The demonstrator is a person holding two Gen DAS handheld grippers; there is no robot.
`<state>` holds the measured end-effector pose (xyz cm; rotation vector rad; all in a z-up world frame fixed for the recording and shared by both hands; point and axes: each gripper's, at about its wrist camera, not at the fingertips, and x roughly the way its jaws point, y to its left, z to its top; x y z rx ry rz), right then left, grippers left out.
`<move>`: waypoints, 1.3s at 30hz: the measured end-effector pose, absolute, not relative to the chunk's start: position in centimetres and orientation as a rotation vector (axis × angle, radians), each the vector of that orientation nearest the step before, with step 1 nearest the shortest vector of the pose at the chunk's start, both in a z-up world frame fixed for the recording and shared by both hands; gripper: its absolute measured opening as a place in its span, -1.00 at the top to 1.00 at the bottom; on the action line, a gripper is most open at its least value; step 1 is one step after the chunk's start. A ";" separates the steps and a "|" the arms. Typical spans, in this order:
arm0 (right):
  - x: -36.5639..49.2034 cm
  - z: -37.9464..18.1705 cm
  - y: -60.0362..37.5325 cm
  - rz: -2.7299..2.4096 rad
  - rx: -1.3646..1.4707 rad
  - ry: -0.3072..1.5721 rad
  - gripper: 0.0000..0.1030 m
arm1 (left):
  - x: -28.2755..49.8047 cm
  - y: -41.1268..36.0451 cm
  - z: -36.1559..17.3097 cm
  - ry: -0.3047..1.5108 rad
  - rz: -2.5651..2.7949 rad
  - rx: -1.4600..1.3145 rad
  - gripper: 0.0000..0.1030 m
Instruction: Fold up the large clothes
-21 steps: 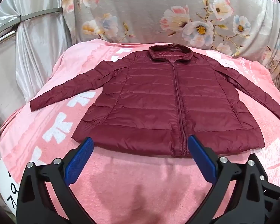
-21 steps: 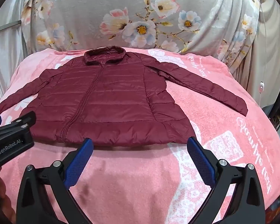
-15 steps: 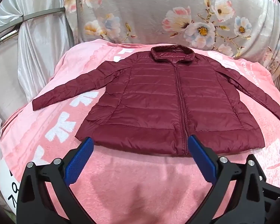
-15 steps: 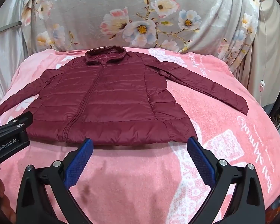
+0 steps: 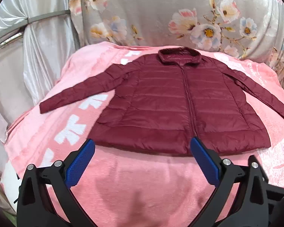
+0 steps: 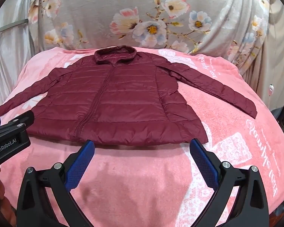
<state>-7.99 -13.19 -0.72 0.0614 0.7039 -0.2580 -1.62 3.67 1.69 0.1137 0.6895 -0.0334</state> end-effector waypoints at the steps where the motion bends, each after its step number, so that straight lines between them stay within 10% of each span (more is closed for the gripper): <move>1: -8.0 -0.5 -13.0 -0.264 0.046 0.698 -0.90 | -1.8 3.8 1.8 0.687 -0.029 0.112 -0.91; 39: -10.0 0.7 -12.2 -0.214 0.097 0.658 -0.90 | -3.5 5.5 2.4 0.680 0.003 0.092 -0.91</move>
